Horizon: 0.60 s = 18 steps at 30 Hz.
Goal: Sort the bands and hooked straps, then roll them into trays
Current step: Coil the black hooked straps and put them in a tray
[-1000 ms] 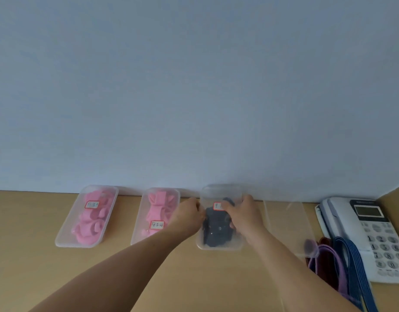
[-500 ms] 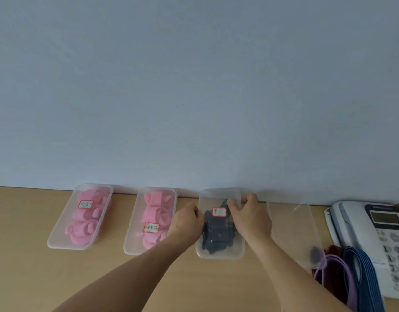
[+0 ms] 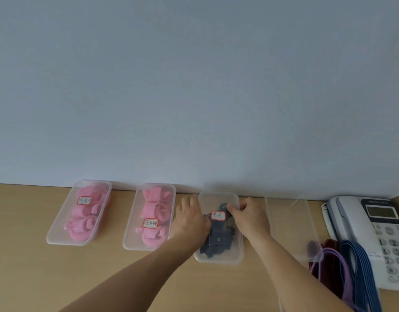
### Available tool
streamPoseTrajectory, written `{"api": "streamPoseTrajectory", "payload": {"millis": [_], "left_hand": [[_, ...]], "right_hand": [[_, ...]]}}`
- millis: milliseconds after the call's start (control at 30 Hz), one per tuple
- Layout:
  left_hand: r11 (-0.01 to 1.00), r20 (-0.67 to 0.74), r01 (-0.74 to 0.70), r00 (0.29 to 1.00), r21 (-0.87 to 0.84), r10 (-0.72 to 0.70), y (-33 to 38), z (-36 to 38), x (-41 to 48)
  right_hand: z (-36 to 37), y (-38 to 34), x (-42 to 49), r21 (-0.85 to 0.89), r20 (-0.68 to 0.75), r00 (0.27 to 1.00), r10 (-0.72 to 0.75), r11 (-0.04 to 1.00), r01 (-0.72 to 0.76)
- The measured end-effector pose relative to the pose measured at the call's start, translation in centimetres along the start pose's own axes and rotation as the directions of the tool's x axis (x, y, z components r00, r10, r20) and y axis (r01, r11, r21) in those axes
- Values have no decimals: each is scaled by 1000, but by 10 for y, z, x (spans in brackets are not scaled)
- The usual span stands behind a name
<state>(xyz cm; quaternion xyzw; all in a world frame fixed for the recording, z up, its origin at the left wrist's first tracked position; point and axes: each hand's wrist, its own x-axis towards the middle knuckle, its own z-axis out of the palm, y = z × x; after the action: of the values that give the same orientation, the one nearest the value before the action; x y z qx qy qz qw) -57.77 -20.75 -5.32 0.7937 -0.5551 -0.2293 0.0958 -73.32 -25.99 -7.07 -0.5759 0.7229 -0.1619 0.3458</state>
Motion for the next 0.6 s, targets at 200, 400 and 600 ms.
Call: {"api": "streamPoseTrajectory", "payload": {"millis": [200,400,600], "left_hand": [[884,36,-356,931,302,362,22,29,-16],[861,77,-380,923,337,377,14,42,-18],[850,101,-393,918,351,383,15,41,-19]], "right_hand": [[-1,-2,0,-12,9,1000,-2,1000,2],[-6,-1,6,-58,59,998,12,998,-8],[-6,-5,17,143,122,992,-13,990,-5]]}}
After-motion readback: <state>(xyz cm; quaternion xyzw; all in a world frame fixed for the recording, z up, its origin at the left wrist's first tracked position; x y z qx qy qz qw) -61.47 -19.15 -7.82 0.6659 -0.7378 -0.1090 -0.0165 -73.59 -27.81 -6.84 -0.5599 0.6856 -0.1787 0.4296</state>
